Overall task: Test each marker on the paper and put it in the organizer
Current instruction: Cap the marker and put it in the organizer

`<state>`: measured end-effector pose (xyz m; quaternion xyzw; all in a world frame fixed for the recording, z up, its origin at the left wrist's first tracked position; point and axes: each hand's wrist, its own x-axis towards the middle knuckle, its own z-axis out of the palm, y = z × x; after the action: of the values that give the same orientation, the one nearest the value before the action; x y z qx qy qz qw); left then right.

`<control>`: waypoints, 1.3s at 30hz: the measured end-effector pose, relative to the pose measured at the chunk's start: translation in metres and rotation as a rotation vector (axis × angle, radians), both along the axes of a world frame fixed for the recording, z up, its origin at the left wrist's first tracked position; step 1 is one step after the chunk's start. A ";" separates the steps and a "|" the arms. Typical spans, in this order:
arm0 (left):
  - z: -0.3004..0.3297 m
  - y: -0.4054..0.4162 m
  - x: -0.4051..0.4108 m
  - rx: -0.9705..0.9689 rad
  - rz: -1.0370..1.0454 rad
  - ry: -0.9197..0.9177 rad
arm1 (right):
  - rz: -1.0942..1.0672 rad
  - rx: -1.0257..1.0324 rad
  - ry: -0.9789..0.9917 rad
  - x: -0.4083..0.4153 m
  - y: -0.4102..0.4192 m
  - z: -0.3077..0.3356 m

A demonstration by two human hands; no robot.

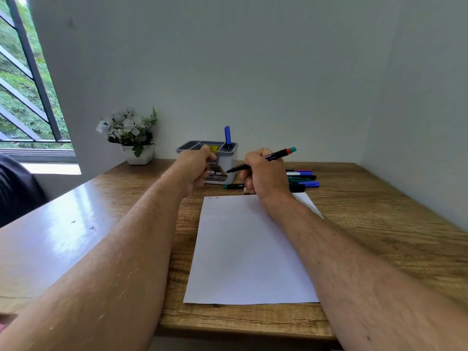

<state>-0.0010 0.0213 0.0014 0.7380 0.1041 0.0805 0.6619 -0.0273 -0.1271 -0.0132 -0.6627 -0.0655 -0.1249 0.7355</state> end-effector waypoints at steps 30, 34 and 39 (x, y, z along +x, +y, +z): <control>0.001 -0.021 0.002 -0.554 -0.189 -0.299 | 0.048 0.089 -0.097 -0.001 -0.003 0.004; -0.002 -0.013 0.005 -0.666 -0.135 -0.340 | 0.101 0.150 -0.087 -0.001 -0.004 0.005; -0.001 -0.010 0.005 -0.752 -0.082 -0.396 | 0.097 0.134 -0.077 -0.001 -0.003 0.005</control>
<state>0.0036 0.0113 0.0006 0.4190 -0.0325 0.1508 0.8948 -0.0283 -0.1302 -0.0079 -0.6029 -0.1173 -0.1185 0.7802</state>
